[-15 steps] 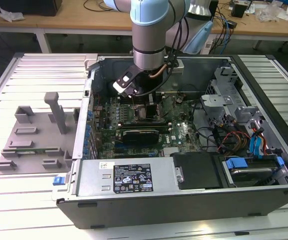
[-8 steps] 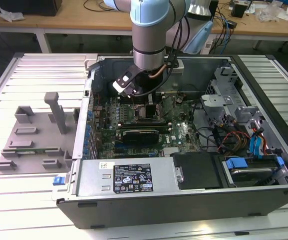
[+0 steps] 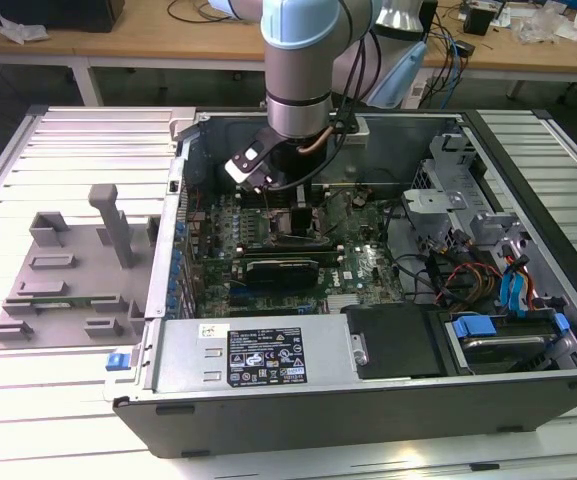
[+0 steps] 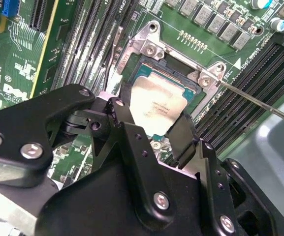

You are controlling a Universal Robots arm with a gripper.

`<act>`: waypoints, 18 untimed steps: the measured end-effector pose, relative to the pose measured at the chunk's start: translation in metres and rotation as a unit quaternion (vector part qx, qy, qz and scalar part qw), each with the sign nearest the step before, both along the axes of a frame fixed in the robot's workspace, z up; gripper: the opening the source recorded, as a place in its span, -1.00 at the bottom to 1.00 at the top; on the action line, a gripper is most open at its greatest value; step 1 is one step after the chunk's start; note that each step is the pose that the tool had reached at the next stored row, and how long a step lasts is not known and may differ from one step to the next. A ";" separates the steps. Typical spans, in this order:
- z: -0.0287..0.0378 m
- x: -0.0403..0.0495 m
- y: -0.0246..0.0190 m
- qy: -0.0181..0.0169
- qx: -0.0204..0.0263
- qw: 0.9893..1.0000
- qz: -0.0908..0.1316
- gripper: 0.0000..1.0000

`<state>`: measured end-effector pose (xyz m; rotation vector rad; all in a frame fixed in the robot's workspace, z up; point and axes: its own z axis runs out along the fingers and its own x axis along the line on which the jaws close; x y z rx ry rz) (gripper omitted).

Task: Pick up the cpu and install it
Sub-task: 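Place the cpu into insertion slot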

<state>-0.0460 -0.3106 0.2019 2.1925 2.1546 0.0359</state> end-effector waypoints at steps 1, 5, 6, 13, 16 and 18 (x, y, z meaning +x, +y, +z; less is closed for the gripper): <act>-0.0002 -0.0003 0.0000 0.000 0.000 1.000 0.000 0.09; -0.0033 -0.0015 0.0000 0.000 0.000 1.000 0.000 0.09; -0.0037 -0.0015 0.0000 0.000 0.000 1.000 0.000 0.09; -0.0044 -0.0015 0.0000 0.000 0.003 1.000 0.000 0.09; -0.0045 -0.0014 0.0000 0.000 0.003 1.000 0.000 0.09; -0.0046 -0.0014 0.0000 0.000 0.002 1.000 0.000 0.09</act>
